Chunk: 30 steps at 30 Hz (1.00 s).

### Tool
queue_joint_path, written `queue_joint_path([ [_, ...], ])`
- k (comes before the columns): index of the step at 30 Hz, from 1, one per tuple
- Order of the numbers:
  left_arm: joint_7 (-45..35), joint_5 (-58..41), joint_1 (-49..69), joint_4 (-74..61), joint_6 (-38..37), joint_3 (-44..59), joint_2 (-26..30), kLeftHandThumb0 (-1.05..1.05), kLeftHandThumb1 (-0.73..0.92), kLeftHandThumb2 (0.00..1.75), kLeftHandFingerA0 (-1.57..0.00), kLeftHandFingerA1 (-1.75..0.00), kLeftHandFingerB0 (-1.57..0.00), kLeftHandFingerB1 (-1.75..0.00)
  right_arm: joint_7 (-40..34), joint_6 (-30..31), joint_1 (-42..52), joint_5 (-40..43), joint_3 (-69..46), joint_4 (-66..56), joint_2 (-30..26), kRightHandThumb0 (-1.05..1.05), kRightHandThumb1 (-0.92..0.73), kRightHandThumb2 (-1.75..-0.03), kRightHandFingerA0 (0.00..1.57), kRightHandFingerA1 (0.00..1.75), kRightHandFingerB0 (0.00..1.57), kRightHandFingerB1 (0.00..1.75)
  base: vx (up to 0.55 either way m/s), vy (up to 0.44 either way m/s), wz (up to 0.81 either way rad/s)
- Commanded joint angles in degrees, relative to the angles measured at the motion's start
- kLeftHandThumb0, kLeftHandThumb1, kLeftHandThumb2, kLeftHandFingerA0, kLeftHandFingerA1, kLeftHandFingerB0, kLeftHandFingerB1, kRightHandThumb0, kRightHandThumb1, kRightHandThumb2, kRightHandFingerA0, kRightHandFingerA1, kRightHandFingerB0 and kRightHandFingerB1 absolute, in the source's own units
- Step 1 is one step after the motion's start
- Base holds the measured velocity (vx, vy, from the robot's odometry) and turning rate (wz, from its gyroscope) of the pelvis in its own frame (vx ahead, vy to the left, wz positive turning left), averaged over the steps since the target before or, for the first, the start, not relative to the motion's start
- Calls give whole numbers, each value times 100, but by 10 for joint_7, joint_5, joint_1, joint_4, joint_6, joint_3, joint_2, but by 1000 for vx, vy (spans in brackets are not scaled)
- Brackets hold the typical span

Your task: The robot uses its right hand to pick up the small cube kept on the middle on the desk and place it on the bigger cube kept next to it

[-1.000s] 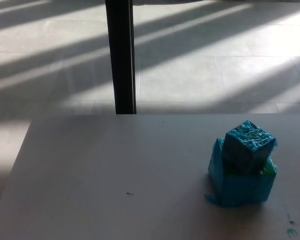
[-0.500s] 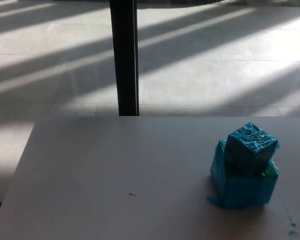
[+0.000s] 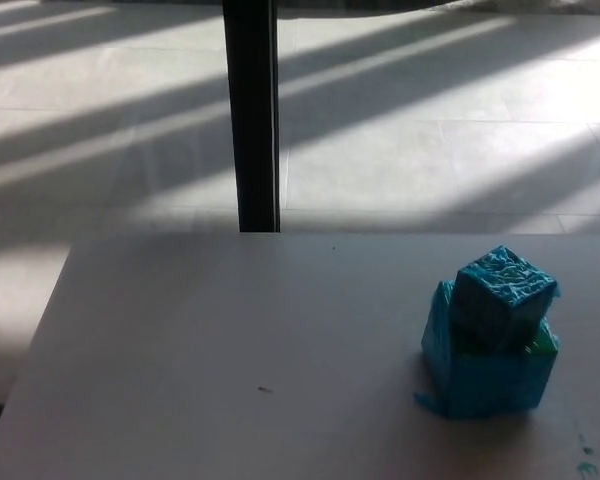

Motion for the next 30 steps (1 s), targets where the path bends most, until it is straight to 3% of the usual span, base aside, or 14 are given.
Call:
queue_joint_path([
  [1,4,-3,3,7,4,3,-1,-78,77,63,-53,-60,-42,-43,-46,21,6,90,-67,85,-103,-37,-67,-62,60,137,59,68,0,0,0],
  [3,6,1,5,7,-1,0,1,-78,77,63,-53,-58,-40,-43,-29,12,10,98,-71,125,-121,-39,-69,-60,59,106,57,62,0,0,0],
  [4,7,0,4,8,-1,1,1,-76,61,103,-48,-65,-34,-54,-29,12,14,95,-68,138,-126,-39,-68,-60,62,105,57,58,0,0,0],
  [5,4,2,3,7,-2,-2,-1,-78,78,63,-51,-58,-41,-44,-24,11,21,91,-60,149,-130,-39,-69,-60,63,115,59,59,0,0,0],
  [6,11,-6,-2,9,10,5,-3,-78,76,64,-52,-59,-44,-45,-22,2,24,93,-54,159,-124,-39,-56,-95,74,105,55,69,0,0,0],
  [8,14,-3,-2,11,6,3,-4,-76,58,99,-48,-65,-39,-55,-33,0,21,89,-35,181,-123,-39,-67,-60,64,121,60,60,0,0,0],
  [10,9,1,4,12,-1,0,-5,-77,58,100,-48,-65,-40,-56,-40,-10,28,93,-25,181,-111,-38,-55,-94,75,104,59,70,0,0,0],
  [15,8,7,10,9,-5,-8,-4,-80,77,63,-52,-57,-47,-43,-41,-4,31,118,-9,162,-88,-35,-55,-94,73,102,57,69,0,0,0],
  [16,8,5,11,8,-4,-8,-4,-80,77,63,-51,-60,-47,-44,-41,-6,31,119,-4,164,-86,-37,-68,-60,64,119,60,59,0,0,0],
  [19,11,8,13,5,-5,-13,-4,-79,78,63,-51,-59,-47,-44,-35,-3,32,123,14,166,-78,-40,-56,-94,76,108,56,68,0,0,0],
  [20,12,7,12,6,-4,-12,-3,-80,78,63,-51,-58,-45,-44,-32,0,33,124,20,168,-79,-40,-67,-62,69,137,61,61,0,0,0],
  [21,13,7,12,6,-1,-13,-3,-80,79,64,-50,-56,-42,-43,-26,0,34,127,24,167,-77,-41,-55,-95,75,104,58,70,0,0,0],
  [24,10,2,13,5,3,-11,-3,-77,78,63,-48,-56,-39,-44,-16,-6,41,131,39,162,-72,-41,-55,-95,75,101,58,70,0,0,0],
  [30,17,4,13,18,0,-11,-2,-74,80,64,-49,-59,-42,-48,10,-24,45,134,69,167,-59,-42,-65,-59,80,100,66,57,0,0,0],
])
